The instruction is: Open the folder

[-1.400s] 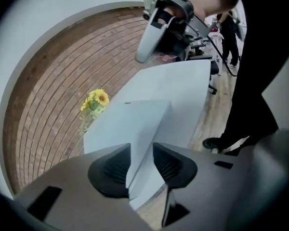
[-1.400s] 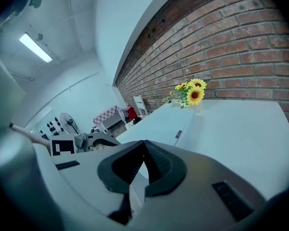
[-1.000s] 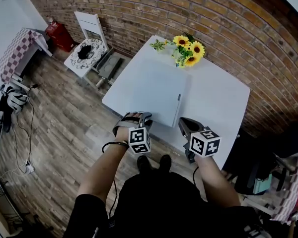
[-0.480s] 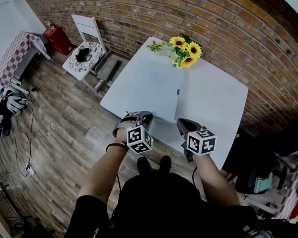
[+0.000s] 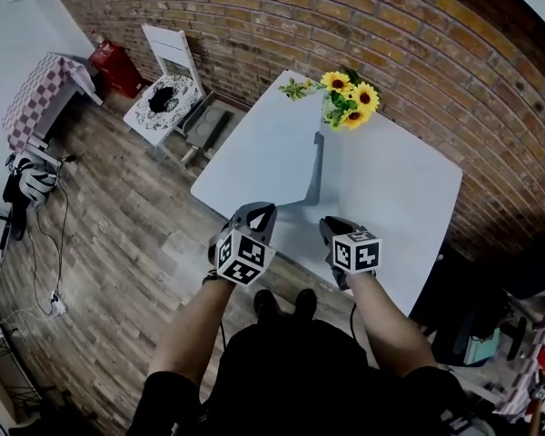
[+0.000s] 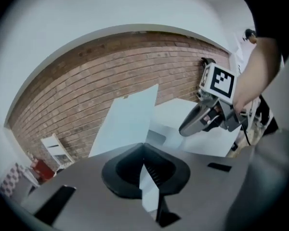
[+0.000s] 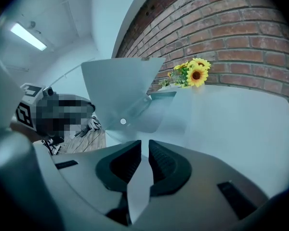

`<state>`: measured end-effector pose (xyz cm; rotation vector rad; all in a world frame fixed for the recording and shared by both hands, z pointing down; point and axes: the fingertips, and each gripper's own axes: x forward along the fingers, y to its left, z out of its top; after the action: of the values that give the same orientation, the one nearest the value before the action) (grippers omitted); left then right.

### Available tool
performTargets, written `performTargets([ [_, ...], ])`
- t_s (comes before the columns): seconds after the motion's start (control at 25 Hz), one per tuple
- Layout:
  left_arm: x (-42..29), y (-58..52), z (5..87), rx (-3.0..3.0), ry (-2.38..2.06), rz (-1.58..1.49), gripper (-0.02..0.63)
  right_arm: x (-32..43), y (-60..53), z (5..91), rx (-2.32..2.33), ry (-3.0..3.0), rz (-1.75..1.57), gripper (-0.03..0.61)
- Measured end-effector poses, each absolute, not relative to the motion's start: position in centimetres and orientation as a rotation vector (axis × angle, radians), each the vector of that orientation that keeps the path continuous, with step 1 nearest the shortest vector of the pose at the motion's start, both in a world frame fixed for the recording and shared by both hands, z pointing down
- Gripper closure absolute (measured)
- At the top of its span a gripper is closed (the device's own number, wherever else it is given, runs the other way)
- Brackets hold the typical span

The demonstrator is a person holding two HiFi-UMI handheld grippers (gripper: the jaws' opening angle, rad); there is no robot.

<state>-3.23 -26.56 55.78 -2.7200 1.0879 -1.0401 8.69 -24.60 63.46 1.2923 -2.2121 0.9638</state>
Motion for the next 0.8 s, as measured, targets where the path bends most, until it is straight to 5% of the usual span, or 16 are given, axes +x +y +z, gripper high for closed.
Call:
performTargets([
  [0.32, -8.3, -26.4, 54.8, -2.833, 1.551, -0.805, 0.597, 9.0, -25.5, 64.4, 1.260, -2.203, 0.951, 0.529],
  [0.8, -15.3, -26.8, 56.8, -2.725, 1.863, -0.836, 0.597, 9.4, -25.8, 66.0, 1.244, -2.123, 0.929, 0.534],
])
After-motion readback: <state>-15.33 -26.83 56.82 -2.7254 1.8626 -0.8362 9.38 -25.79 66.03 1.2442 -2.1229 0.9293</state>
